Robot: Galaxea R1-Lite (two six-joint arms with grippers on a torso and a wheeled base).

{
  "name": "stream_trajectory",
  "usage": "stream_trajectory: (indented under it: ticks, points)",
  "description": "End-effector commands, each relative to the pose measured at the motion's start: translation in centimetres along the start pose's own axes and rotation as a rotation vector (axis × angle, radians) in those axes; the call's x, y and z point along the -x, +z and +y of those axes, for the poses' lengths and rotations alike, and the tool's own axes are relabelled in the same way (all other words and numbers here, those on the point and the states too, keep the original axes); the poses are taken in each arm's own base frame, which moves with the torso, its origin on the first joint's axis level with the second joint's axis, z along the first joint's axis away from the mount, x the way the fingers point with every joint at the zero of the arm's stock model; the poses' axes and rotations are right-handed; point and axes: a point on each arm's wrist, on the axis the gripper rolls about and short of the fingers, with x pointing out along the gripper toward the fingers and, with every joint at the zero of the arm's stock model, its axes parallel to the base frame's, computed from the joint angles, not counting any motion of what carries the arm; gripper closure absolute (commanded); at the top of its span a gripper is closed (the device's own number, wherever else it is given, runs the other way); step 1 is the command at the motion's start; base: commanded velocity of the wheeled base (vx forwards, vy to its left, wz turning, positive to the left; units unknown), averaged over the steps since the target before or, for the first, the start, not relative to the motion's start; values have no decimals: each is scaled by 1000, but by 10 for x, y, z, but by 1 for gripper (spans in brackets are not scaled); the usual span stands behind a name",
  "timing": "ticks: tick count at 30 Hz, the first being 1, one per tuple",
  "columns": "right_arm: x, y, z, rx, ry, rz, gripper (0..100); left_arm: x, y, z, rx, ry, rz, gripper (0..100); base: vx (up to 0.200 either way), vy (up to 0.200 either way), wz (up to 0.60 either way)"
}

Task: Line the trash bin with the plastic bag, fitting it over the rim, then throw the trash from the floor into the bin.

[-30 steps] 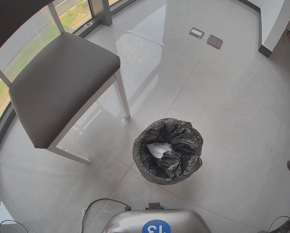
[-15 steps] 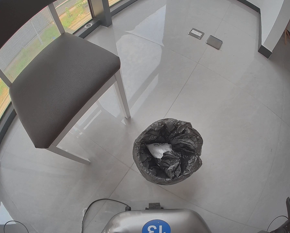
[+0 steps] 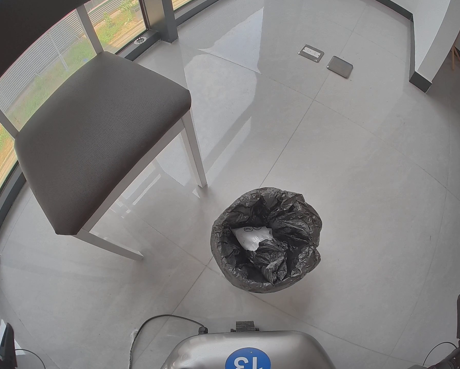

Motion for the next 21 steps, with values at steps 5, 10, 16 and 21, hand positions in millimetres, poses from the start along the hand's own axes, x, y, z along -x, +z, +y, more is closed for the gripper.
stream_trajectory:
  ticks: [5, 10, 16, 21]
  points:
    - [-2, -20, 2, 15, 6, 66, 0, -40, -34, -5, -131, -19, -35, 0, 0, 0, 0]
    - [-2, -20, 2, -10, 8, 67, 0, -42, -36, -7, -133, -105, -28, 0, 0, 0, 0]
    - [-2, -20, 3, -16, 17, 69, 0, -49, -38, -9, -121, -124, -96, 0, 0, 0, 0]
    - [-2, -20, 2, -26, 15, 69, 0, -55, -40, -11, -101, -145, -179, 0, 0, 0, 0]
